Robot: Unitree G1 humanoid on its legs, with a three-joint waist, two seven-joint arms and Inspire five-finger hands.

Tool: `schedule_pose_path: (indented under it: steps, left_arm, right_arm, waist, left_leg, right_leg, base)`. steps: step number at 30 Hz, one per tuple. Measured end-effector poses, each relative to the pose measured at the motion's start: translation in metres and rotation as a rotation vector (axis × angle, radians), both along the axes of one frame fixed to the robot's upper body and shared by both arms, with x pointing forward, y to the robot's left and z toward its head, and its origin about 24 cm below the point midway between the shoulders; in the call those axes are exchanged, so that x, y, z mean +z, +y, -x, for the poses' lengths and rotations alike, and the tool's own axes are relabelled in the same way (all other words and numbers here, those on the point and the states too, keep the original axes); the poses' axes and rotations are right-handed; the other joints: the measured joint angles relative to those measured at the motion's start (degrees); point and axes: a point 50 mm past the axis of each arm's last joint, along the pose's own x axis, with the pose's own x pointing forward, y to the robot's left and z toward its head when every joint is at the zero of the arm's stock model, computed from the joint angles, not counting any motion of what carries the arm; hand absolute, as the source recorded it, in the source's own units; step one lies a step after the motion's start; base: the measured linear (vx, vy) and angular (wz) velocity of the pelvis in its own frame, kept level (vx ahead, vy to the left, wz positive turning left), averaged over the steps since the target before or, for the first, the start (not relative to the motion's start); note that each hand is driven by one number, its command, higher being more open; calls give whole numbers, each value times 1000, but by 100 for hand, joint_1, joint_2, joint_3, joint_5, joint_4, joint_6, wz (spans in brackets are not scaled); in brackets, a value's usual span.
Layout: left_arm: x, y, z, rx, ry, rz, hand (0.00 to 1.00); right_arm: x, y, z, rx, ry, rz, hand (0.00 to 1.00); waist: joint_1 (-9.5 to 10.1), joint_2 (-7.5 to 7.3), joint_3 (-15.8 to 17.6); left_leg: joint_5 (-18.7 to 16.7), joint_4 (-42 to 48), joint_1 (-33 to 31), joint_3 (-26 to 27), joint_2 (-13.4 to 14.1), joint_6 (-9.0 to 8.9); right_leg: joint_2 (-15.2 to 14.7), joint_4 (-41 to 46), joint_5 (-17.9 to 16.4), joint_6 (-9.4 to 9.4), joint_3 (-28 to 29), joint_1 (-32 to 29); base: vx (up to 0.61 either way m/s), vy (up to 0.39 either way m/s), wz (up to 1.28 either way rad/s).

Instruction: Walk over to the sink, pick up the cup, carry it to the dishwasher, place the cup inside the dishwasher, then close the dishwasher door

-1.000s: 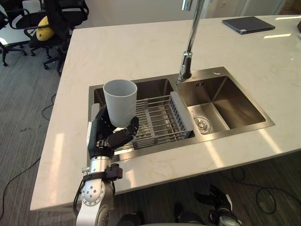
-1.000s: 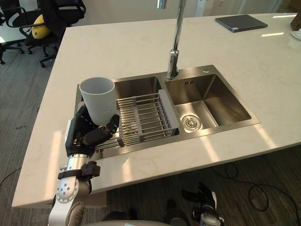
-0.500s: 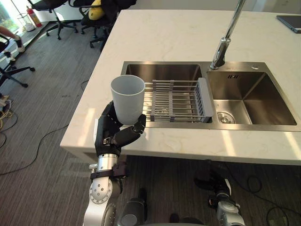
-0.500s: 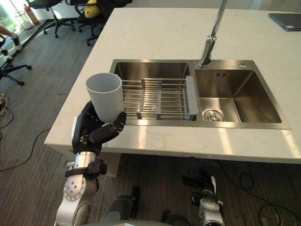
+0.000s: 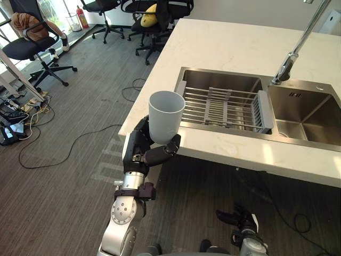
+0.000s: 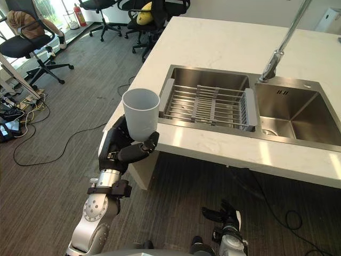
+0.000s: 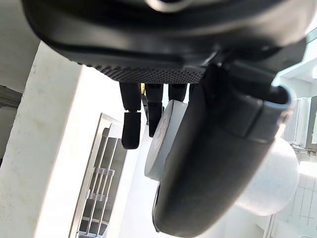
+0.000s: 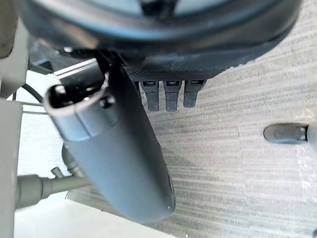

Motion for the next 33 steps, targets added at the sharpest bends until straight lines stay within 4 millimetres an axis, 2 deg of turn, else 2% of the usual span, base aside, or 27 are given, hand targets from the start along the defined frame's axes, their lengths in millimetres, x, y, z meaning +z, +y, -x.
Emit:
schedule_pose_path:
  steps: [1, 8, 15, 16, 18, 19, 21, 22, 23, 25, 29, 32, 33]
  left_arm:
    - [0, 0, 0, 0, 0, 0, 30]
    - [-2, 2, 1, 17, 10, 0, 30]
    - [-7, 10, 6, 86, 43, 43, 30]
    - [-9, 13, 8, 104, 50, 47, 30]
    - [-9, 15, 9, 111, 54, 49, 30]
    - [-9, 16, 10, 119, 54, 51, 30]
    - [-8, 16, 10, 121, 46, 60, 30]
    - [-8, 16, 11, 122, 47, 62, 30]
    - [-9, 16, 11, 123, 52, 64, 30]
    - [-9, 17, 11, 120, 54, 60, 30]
    - [-10, 19, 12, 132, 58, 79, 30]
    - [-10, 16, 12, 122, 55, 89, 30]
    - [-10, 17, 12, 125, 58, 89, 30]
  right_arm:
    - [0, 0, 1, -1, 1, 0, 90]
    - [2, 4, -4, 27, -16, -5, 90]
    - [26, 21, -34, 150, -172, -6, 90]
    - [33, 24, -41, 172, -222, -8, 90]
    - [37, 26, -46, 171, -255, -19, 90]
    - [42, 29, -50, 179, -283, -28, 90]
    - [48, 29, -53, 192, -317, -18, 90]
    - [49, 29, -55, 198, -323, -16, 90]
    - [51, 31, -58, 212, -330, -15, 90]
    - [50, 35, -58, 213, -328, -29, 90]
    - [44, 49, -56, 266, -299, -64, 90]
    - [38, 56, -54, 296, -270, -91, 90]
    - [38, 59, -54, 313, -265, -94, 90]
  waist:
    - [-10, -10, -3]
    - [13, -35, -15]
    - [68, -35, -16]
    - [127, -29, -7]
    - [159, -49, 16]
    - [242, -46, 16]
    - [238, -19, 12]
    - [261, -27, 24]
    - [281, -49, 35]
    - [181, -66, 29]
    - [242, -82, 34]
    - [221, -108, 44]
    - [203, -156, 29]
  left_leg:
    - [-38, 85, -75, -66, -29, 55]
    - [-13, 114, -164, -317, -73, 84]
    - [56, 297, -502, -1104, -141, -59]
    - [134, 312, -603, -970, -153, -150]
    - [241, 188, -645, -473, -69, -95]
    - [109, 302, -756, 426, 263, 86]
    - [152, 547, -878, 1251, 600, 86]
    - [179, 558, -899, 1252, 581, 66]
    - [192, 523, -908, 1192, 445, 85]
    - [196, 447, -973, 1001, 217, 204]
    - [132, 473, -941, 909, -26, 297]
    - [75, 427, -726, 754, -185, 376]
    - [51, 384, -613, 666, -259, 415]
  right_leg:
    - [-18, 9, 9, 12, -9, 0]
    - [62, 103, -201, 0, 66, -2]
    - [63, 514, -574, -91, -285, 5]
    - [9, 532, -643, -98, -566, 92]
    - [-78, 514, -690, -92, -856, 229]
    - [-85, 479, -693, -89, -1140, 318]
    - [-131, 500, -745, -9, -1406, 382]
    - [-166, 535, -760, 14, -1428, 374]
    - [-229, 581, -799, 68, -1387, 360]
    - [-383, 629, -902, 111, -1329, 360]
    - [-640, 854, -910, 157, -1305, 350]
    - [-958, 1903, -908, 154, -1038, 111]
    - [-1080, 2441, -858, 78, -823, -51]
  base:
    - [-99, 60, 16]
    - [-23, -17, 19]
    - [47, -73, 68]
    - [-15, -55, 99]
    - [-60, -12, 105]
    - [-63, -7, 96]
    - [9, 23, 81]
    - [38, 90, 54]
    - [29, 126, 40]
    - [44, 139, 58]
    - [87, 113, 27]
    - [111, 107, 35]
    - [125, 82, 34]
